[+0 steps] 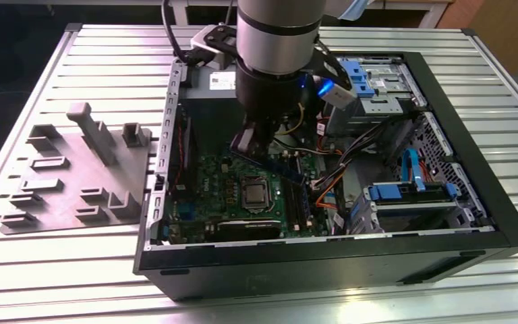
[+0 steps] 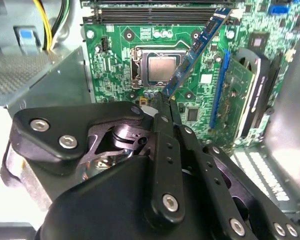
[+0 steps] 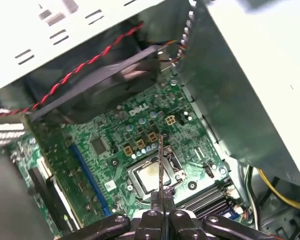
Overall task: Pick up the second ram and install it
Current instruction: 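Insert the second ram into the second slot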
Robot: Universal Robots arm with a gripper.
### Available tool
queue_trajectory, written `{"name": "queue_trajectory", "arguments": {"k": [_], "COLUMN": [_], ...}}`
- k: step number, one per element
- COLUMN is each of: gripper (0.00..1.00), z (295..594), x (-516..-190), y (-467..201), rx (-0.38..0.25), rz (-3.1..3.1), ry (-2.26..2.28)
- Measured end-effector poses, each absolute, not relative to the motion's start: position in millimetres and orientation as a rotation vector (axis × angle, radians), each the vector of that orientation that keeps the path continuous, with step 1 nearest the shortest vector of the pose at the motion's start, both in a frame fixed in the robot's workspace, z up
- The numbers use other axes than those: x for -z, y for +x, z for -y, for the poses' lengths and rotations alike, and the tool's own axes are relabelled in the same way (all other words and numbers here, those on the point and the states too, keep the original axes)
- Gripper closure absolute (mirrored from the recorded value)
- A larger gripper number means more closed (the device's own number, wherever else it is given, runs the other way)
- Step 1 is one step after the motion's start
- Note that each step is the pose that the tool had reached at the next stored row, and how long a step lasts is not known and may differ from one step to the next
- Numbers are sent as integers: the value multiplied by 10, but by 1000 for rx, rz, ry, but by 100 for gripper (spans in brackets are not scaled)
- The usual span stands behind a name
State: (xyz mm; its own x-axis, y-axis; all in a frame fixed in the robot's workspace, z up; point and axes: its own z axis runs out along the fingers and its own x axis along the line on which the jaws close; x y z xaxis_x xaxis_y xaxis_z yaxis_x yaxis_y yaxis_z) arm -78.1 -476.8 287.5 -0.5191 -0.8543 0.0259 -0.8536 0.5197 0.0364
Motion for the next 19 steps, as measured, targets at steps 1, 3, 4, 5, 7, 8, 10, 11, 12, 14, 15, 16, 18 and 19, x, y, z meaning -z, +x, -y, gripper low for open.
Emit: {"name": "queue_trajectory", "arguments": {"k": [1,3,4,5,7,8,10,11,12,14,15,16,18,19], "gripper": [88,88,88,88,88,88,88,88,88,88,88,88,88,88], "z": [4768,4768,4768,4768,4768,4768,4768,4768,4768,4768,4768,4768,4768,4768], "x": [-2873,-2868,-2866,-2863,-2858,-2855,-2850,-2848,-2845,-2840,-2838,-2835,-2830,-2828], "y": [-781,-781,-781,-781,-781,-781,-781,-781,-781,-781,-781,-781,-781,-781], "rx": [30,31,32,32,34,34,35,36,36,37,38,38,39,40], "rz": [2717,2745,2758,2771,2796,2808,2833,2844,2855,2877,2888,2898,2919,2928], "ry": [1495,1444,1420,1395,1345,1320,1267,1242,1216,1165,1139,1113,1058,1032]}}
